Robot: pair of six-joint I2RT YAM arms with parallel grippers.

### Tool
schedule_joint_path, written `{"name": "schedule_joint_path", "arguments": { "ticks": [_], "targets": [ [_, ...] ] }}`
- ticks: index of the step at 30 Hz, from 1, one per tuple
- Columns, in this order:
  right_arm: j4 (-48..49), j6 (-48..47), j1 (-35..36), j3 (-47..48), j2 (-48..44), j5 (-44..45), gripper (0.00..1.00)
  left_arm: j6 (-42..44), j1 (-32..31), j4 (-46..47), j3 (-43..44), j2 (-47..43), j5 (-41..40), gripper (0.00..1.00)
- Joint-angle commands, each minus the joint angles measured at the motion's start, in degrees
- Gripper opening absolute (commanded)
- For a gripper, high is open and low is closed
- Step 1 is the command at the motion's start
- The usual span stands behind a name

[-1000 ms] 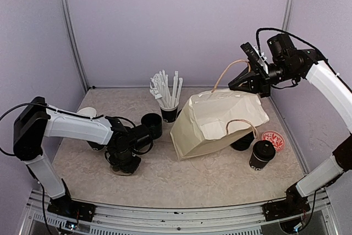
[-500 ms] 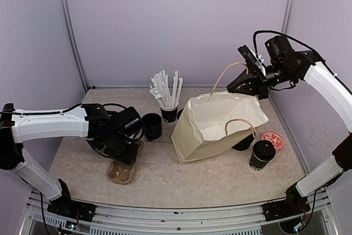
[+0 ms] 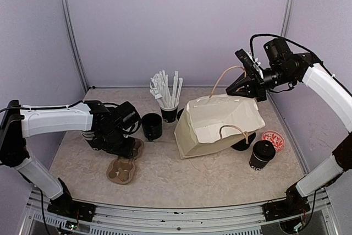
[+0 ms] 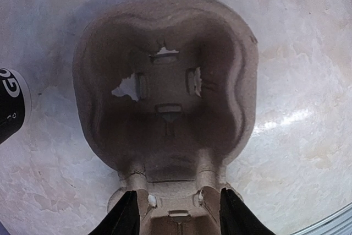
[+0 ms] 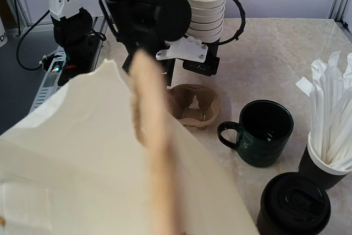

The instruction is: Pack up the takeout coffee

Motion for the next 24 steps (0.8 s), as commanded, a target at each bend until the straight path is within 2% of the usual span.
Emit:
{"name": "schedule_joint_path", "arguments": {
  "ticks": [1, 13, 24],
  "targets": [
    [1.2, 0.9, 0.9, -0.4, 0.0, 0.3, 0.0, 0.7, 1.1, 2.1, -1.6, 0.9, 1.2, 0.49],
    [1.8, 1.2, 1.3, -1.1, 0.2, 0.6, 0.0, 0.7, 2.1, 4.1, -3.3, 4.9, 2.0, 0.4],
    [2.3, 2.4, 1.7, -1.5, 0.1, 1.7, 0.0, -0.2, 2.0, 1.2, -1.5, 4.1, 2.6, 0.26]
  ]
}}
